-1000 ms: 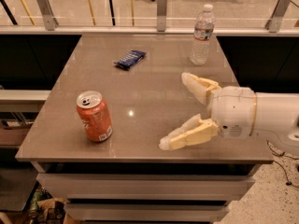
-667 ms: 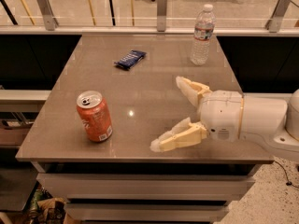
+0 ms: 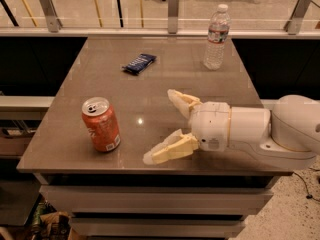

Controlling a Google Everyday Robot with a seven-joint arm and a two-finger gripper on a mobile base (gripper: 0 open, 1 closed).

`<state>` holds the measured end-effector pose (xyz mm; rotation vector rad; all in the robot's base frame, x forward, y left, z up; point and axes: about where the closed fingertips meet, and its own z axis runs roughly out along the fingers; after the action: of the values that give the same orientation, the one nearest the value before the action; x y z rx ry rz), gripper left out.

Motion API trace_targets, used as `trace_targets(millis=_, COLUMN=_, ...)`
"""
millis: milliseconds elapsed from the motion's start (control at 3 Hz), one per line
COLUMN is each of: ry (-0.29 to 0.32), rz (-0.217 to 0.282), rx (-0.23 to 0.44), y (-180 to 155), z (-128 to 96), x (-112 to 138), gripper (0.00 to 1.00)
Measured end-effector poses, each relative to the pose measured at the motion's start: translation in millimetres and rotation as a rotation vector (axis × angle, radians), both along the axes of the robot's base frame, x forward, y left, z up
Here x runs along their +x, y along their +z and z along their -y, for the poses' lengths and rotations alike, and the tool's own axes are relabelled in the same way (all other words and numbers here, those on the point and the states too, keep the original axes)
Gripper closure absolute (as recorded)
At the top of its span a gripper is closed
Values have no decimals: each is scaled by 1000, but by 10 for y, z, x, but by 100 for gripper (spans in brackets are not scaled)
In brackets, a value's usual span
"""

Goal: Pick coke can

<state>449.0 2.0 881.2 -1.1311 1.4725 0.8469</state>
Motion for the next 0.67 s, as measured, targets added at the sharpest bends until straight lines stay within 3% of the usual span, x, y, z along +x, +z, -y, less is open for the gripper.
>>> trace_targets(millis=667, ry=104, rz=-41, rx=57, y=-132, z=-399, x=123, gripper=0)
